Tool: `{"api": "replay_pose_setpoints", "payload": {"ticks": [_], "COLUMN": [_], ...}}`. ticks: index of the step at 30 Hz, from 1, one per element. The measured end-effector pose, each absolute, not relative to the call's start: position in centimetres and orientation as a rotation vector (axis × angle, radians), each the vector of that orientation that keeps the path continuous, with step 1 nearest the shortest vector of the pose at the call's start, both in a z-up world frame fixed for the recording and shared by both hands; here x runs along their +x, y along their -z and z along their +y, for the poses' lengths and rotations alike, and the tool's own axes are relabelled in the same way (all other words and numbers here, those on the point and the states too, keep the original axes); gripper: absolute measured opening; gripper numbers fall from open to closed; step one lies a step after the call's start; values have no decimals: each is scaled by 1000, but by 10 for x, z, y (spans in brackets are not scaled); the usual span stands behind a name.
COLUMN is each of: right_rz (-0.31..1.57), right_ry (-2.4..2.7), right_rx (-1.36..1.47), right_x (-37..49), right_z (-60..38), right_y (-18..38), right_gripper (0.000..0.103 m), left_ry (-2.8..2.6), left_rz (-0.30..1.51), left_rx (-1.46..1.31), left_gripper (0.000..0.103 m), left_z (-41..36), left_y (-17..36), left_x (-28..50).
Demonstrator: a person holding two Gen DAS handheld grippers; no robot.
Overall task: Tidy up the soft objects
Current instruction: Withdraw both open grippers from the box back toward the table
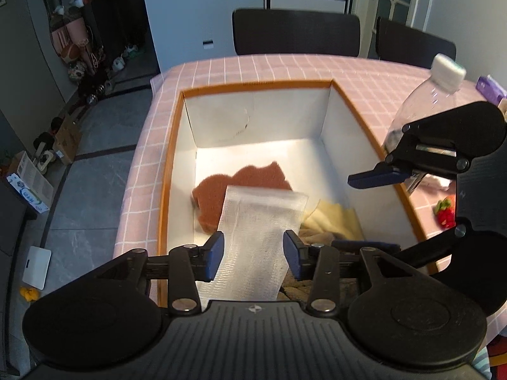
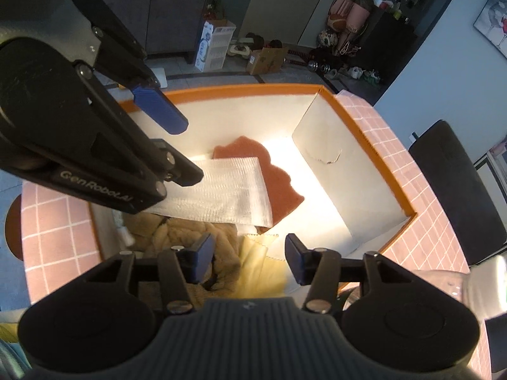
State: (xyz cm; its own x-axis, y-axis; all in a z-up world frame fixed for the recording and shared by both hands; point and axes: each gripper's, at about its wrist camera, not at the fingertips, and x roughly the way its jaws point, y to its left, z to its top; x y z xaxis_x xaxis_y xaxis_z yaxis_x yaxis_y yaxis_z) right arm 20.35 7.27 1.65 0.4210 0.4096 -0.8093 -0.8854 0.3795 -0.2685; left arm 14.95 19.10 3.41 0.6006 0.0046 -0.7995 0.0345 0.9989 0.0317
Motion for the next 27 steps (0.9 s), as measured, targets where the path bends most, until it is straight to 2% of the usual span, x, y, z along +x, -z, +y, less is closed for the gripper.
{"api": "replay_pose_setpoints", "payload": {"ticks": [7,20,23,27], "right_rz": [635,572,576,562], "right_ry": [-892,-792,-749,-657], "right_rx": [-730,-496,-408,-334], "right_x": [179,137,134,128], "right_z": [52,-36,-66,-103], "right_y": [-40,-61,-58,-50], "right_gripper": [61,61,69,70], "left_ry": [14,76,126,200], "left_rz": [848,664,619,579], "left_rx": [65,67,69,66], "left_gripper": [52,52,52,52], "left_z": [181,140,118,86], "left_y": [-50,-70,-72,-67], "left_x": [131,83,73,65]}}
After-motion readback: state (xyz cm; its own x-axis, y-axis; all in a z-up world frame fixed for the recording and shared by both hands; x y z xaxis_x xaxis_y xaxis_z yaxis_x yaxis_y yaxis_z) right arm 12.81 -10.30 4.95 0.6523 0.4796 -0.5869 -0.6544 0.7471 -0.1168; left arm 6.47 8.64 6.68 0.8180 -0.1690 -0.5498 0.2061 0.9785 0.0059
